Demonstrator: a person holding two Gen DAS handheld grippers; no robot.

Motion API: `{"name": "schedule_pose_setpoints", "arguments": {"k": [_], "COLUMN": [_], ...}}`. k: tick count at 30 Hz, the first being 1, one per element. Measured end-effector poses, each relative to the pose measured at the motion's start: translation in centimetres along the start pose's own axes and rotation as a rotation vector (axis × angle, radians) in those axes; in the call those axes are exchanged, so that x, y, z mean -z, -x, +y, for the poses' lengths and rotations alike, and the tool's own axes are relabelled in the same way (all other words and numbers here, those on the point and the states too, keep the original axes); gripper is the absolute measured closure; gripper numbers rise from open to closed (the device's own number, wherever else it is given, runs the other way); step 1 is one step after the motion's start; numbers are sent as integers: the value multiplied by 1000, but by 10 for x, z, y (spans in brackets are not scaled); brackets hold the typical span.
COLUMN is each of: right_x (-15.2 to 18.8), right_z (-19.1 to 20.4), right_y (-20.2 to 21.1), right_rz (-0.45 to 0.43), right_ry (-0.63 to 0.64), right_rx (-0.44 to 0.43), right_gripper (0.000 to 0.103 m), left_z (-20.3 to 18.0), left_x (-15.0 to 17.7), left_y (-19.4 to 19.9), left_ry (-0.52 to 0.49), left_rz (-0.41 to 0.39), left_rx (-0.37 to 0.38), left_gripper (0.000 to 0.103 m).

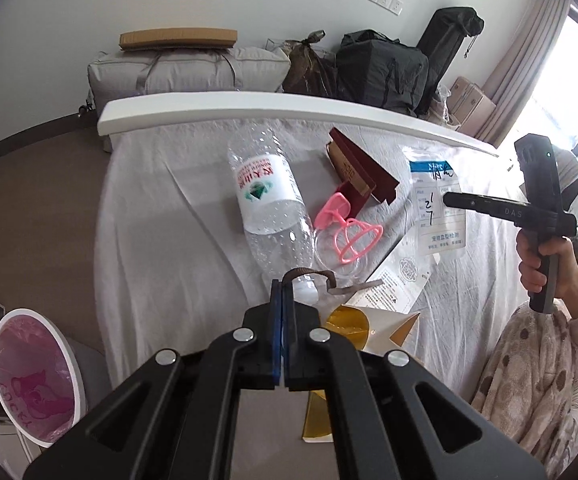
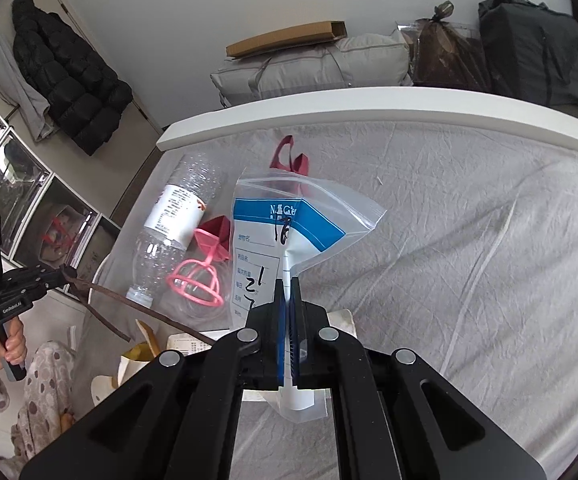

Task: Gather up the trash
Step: 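Carry the zip bag and strap to the bin and release both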

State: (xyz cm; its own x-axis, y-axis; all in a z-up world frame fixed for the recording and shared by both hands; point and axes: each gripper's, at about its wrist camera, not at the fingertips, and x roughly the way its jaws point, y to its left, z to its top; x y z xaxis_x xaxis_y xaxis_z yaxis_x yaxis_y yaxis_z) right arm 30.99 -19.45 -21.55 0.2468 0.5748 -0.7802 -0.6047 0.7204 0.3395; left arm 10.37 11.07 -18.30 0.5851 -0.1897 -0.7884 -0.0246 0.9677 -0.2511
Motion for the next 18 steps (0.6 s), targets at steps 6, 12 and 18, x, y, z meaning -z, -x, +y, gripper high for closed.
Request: {"name": "schedule_pose_setpoints", "arguments": {"k": [6, 12, 18], "right_x": [-12, -22, -32], "right_z": [53, 115, 181], "right_y": [18, 22, 9], "right_rz": [-30, -32, -27], "right_ry": [98, 215, 306], "right_rx": [-30, -70, -131], "right_gripper": [102, 102, 102], "left_z": [24, 58, 107], "left_x": [6, 20, 42], "left_y": [41, 83, 127], "left_ry": [5, 38, 99], "left_rz": [-58, -126, -180], "left_rx": [-28, -63, -116], "left_gripper": [103, 103, 103]}}
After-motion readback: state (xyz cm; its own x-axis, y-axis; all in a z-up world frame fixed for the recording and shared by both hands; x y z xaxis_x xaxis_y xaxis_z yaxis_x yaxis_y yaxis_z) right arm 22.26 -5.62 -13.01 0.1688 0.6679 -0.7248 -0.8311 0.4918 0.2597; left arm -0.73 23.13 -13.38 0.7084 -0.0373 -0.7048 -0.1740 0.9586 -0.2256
